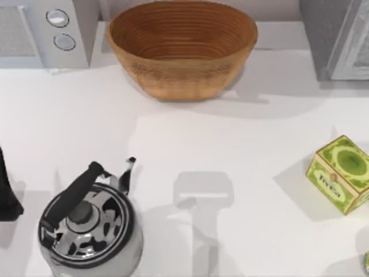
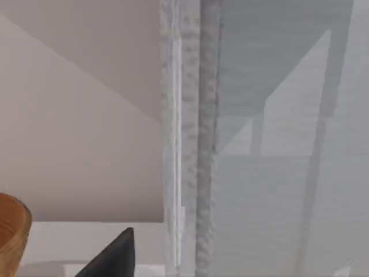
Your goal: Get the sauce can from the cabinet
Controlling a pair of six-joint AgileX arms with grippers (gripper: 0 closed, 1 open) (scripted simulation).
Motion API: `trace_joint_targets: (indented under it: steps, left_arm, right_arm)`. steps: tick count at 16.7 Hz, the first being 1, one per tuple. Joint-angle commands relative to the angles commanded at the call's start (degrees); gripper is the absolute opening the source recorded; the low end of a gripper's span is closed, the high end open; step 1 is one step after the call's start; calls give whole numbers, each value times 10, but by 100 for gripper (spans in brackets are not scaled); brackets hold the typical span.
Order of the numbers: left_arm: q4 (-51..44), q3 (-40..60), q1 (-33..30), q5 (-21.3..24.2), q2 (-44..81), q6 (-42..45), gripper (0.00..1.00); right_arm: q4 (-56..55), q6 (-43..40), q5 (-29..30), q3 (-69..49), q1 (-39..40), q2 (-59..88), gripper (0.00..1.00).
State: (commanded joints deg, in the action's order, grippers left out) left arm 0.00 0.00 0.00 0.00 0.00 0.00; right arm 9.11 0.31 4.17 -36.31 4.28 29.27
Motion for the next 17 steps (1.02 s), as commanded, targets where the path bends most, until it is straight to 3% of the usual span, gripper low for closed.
trace_joint_targets:
  steps: [10, 14, 17]
  left_arm:
    - [0, 0, 0, 0, 0, 0, 100]
    - [0, 0, 0, 0, 0, 0, 100]
    - [0, 0, 0, 0, 0, 0, 100]
  right_arm:
    - [123, 3, 57, -512, 51, 380, 100]
    - [145, 5, 69, -618, 61, 456, 100]
    - [148, 6, 71, -635, 63, 468, 100]
